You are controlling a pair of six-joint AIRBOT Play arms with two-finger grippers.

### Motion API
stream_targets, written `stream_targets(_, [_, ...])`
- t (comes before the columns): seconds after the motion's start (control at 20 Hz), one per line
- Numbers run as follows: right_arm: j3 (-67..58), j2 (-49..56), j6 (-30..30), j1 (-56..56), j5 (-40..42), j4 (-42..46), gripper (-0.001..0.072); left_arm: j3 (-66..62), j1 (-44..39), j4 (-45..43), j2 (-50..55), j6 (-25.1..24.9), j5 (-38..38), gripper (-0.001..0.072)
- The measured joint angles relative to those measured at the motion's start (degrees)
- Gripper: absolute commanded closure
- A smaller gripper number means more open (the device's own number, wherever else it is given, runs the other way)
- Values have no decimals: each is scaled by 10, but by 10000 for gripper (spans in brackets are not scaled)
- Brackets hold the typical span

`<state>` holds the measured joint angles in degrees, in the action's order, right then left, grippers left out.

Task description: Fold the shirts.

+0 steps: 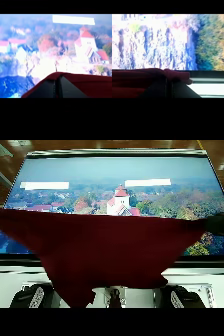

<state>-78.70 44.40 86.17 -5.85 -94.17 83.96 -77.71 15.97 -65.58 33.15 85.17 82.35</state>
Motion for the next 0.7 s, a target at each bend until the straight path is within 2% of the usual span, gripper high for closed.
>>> stream_targets(0.05, [33,24,1,0,42,-7,656,41,-2,5,19,-2,-28,672])
stream_targets(0.25, [100,165,-14,0,246,-83,656,140,-33,28,146,-69,-146,672])
stream_targets(0.5, [120,319,-60,0,490,-208,655,150,-69,76,313,-104,-321,671])
stream_targets(0.7, [123,380,-136,0,640,-273,655,148,-100,119,395,-111,-467,671])
